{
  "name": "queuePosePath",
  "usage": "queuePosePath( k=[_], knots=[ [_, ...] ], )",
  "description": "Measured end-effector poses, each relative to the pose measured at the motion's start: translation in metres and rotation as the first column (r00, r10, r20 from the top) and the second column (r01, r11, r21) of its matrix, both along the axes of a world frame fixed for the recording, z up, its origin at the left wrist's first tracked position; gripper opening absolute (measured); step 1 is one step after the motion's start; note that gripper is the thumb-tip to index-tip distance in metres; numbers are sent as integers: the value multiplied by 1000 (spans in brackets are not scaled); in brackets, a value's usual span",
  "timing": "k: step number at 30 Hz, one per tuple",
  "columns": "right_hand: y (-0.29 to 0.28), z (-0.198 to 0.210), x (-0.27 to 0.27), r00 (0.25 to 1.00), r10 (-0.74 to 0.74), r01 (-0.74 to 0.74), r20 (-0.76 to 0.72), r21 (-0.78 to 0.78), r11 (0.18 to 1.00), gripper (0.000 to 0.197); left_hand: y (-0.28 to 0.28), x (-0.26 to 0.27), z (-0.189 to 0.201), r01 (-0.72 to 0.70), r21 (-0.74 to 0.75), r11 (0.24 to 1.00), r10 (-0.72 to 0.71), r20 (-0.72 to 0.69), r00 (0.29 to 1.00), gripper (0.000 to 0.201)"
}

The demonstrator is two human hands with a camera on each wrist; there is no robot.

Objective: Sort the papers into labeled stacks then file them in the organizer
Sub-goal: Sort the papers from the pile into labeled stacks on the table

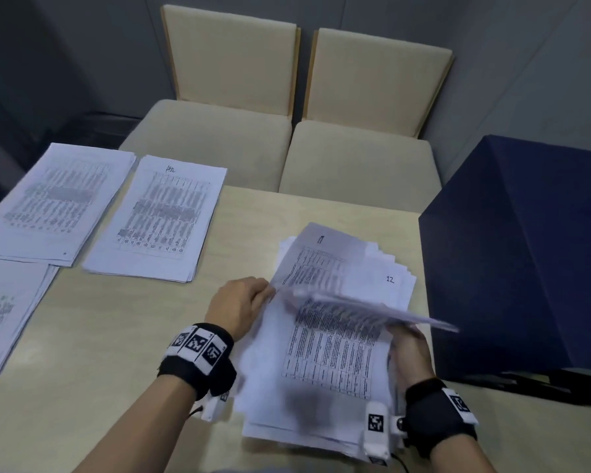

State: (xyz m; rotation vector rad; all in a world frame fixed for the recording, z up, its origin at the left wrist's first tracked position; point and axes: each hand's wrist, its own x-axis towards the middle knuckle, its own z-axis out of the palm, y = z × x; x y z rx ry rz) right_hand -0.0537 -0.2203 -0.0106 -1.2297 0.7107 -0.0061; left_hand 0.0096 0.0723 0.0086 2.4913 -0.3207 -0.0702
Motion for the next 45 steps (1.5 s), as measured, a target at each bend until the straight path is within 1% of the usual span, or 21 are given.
queuePosePath(
  k=[3,5,9,11,14,16,18,20,22,25,26,27,29,31,32,34,36,39,41,43,45],
  knots=[
    [-3,-3,-4,999,-3,-1,-48,-75,997,24,-2,-8,-5,16,-369,929,-71,-138,988,39],
    [-5,-2,-5,999,-3,-1,-36,-90,996,17,-4,-13,-4,0,-500,866,-144,-250,957,23],
    [-5,-2,-2,994,111,-111,-3,-69,991,13,-3,-15,0,-89,-663,743,-284,-433,856,26],
    [-7,-4,-3,997,80,-80,-7,-72,994,20,-6,-11,1,-173,-627,760,-218,-495,841,21],
    [-9,-4,-8,999,26,-24,21,-67,997,21,-9,3,-8,-292,-292,911,155,-415,897,32],
    [-11,-5,-10,996,61,-58,63,-59,997,31,-16,10,-7,-378,-137,916,285,-444,850,24],
    [-13,-5,-11,995,75,-72,66,-42,997,33,-24,15,-2,-362,-42,931,297,-490,819,6],
    [-16,-3,-12,997,44,-42,56,-32,999,20,-30,16,5,-262,5,965,244,-381,892,21],
    [-16,0,-13,998,41,-39,52,-45,998,21,-34,14,15,-156,81,985,171,-247,954,27],
    [-18,2,-13,998,50,-49,41,-15,999,33,-32,13,29,-43,443,895,87,-81,993,33],
    [-18,3,-13,997,69,-68,34,-16,998,33,-30,13,33,-24,504,863,55,-48,997,41],
    [-18,4,-10,996,85,-84,37,-33,996,33,-27,13,36,-15,516,856,34,-27,999,53],
    [-18,5,-6,997,74,-72,37,-37,997,34,-20,13,31,24,400,916,-24,-5,1000,68],
    [-18,2,-2,994,99,-98,40,-27,995,37,-14,8,23,100,116,988,-89,-99,991,67],
    [-20,0,1,991,123,-123,51,-1,992,34,-12,5,19,112,-75,991,-124,-185,975,56],
    [-20,-1,4,987,150,-152,51,46,987,37,-14,1,22,-13,-449,893,-175,-374,911,24],
    [-22,1,7,991,135,-136,11,37,990,14,-18,-1,25,-198,-606,770,-210,-534,819,38],
    [-18,3,3,961,270,-277,-63,-187,942,31,-16,2,13,-289,-551,782,-118,-588,800,43],
    [-17,5,-2,962,247,-269,-115,-269,925,50,-14,9,-4,-354,-373,858,105,-548,830,34],
    [-23,6,-7,982,145,-171,-120,-247,954,43,-16,14,-15,-414,-167,895,280,-514,811,12],
    [-29,9,-15,984,110,-131,-138,-152,980,26,-21,15,-19,-384,-57,921,306,-503,808,21]
  ],
)
